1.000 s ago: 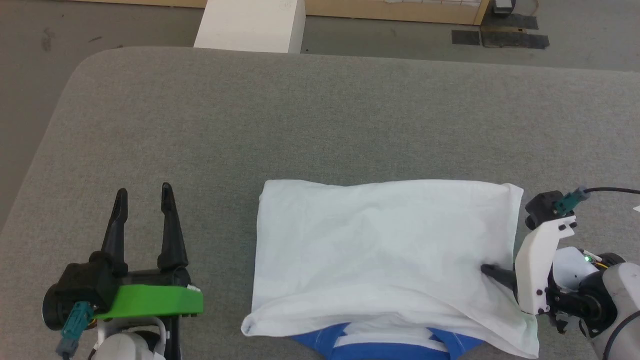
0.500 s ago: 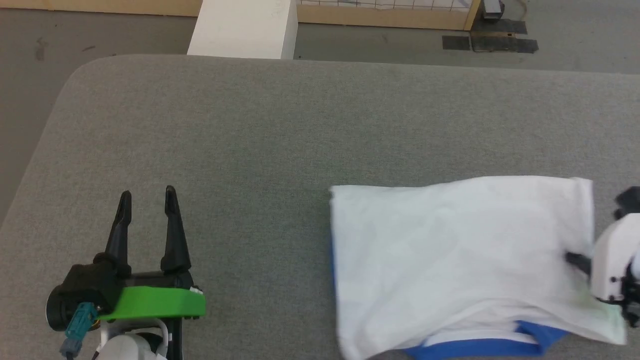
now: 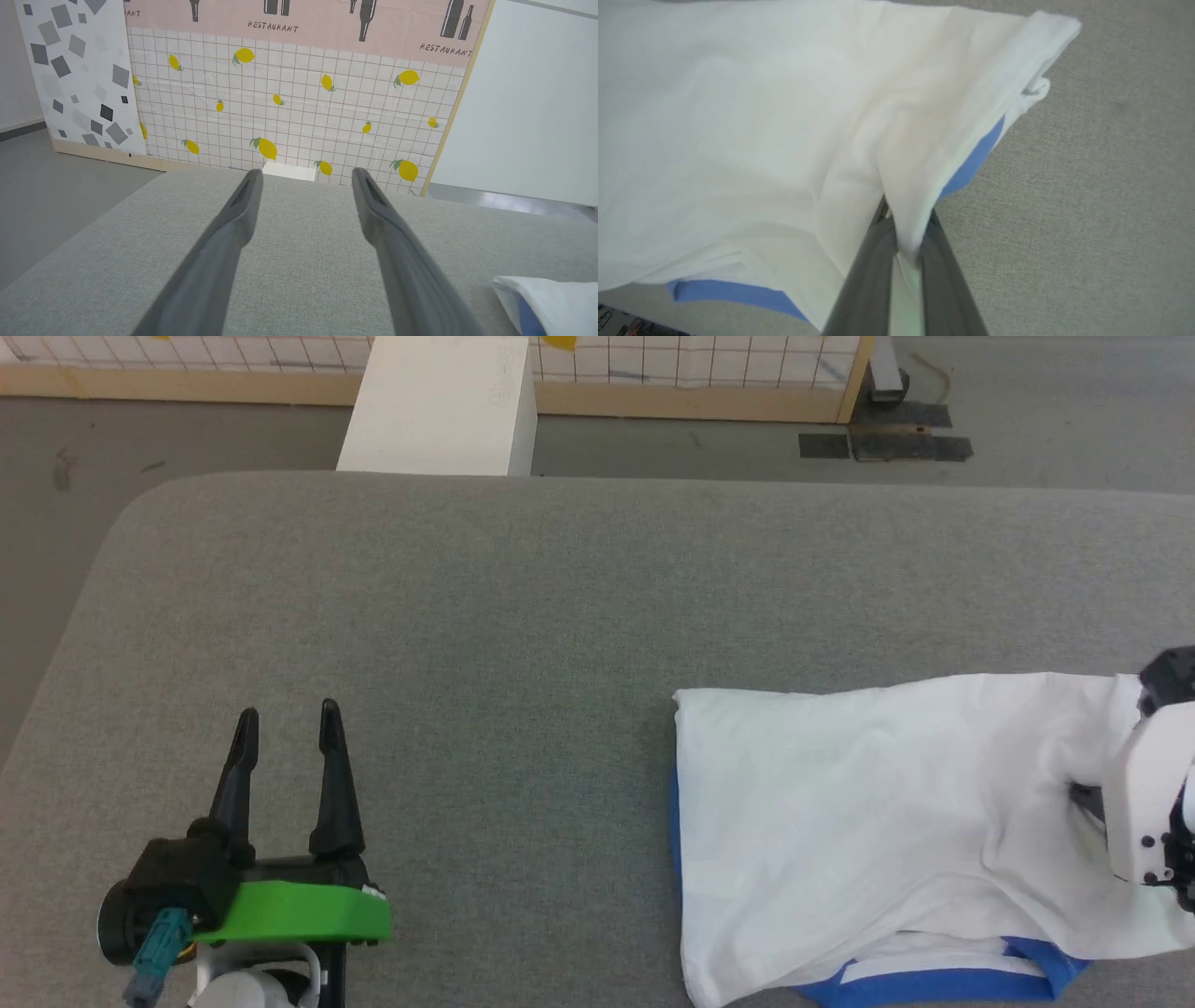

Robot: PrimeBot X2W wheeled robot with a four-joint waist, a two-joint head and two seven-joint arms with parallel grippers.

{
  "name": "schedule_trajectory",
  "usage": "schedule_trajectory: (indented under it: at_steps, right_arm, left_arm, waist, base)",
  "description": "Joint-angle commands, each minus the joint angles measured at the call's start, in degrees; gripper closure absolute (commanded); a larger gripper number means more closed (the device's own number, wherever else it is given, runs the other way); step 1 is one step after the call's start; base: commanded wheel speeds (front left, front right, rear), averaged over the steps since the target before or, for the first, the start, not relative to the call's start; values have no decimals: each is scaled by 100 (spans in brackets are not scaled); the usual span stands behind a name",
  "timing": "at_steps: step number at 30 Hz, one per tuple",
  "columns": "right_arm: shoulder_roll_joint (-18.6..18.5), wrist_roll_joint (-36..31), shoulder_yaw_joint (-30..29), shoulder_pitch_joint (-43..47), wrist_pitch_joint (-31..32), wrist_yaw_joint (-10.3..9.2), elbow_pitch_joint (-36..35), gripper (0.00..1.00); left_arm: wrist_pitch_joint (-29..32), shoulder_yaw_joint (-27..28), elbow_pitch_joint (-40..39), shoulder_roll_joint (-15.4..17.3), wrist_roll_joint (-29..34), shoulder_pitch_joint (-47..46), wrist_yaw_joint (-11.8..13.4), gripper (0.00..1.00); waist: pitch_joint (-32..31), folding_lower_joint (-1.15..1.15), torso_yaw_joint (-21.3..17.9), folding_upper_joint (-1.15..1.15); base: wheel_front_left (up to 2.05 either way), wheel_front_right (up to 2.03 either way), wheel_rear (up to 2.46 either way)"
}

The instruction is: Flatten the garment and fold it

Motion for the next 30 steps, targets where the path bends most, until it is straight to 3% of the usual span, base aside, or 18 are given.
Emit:
schedule_trajectory:
  at_steps: [1, 8, 13, 18, 30]
  right_arm:
    - [-47, 88, 77, 72, 129, -9, -267, 100]
    - [-92, 458, 638, 143, 738, -9, -1722, 100]
    - [133, 586, 1228, -42, 749, -9, -2066, 100]
    - [336, 652, 1933, -337, 648, -9, -1878, 100]
    - [685, 763, 3124, -1131, 65, -9, -581, 100]
  left_arm:
    - [-20, 8, 2, -17, -3, 76, -35, 0]
    - [-20, -9, 20, -37, -22, 144, -44, 0]
    - [-20, -39, 37, -50, -44, 155, -56, 0]
    - [-20, -84, 54, -60, -65, 107, -81, 0]
    - [-20, -163, 58, -83, -115, 13, -86, 0]
  waist:
    - [-54, 0, -26, 0]
    - [-155, 0, 9, 0]
    - [-170, 0, 71, 0]
    - [-116, 0, 181, 0]
    - [152, 0, 443, 0]
  base:
    - [0, 0, 0]
    - [0, 0, 0]
    - [0, 0, 0]
    - [0, 0, 0]
    - [0, 0, 0]
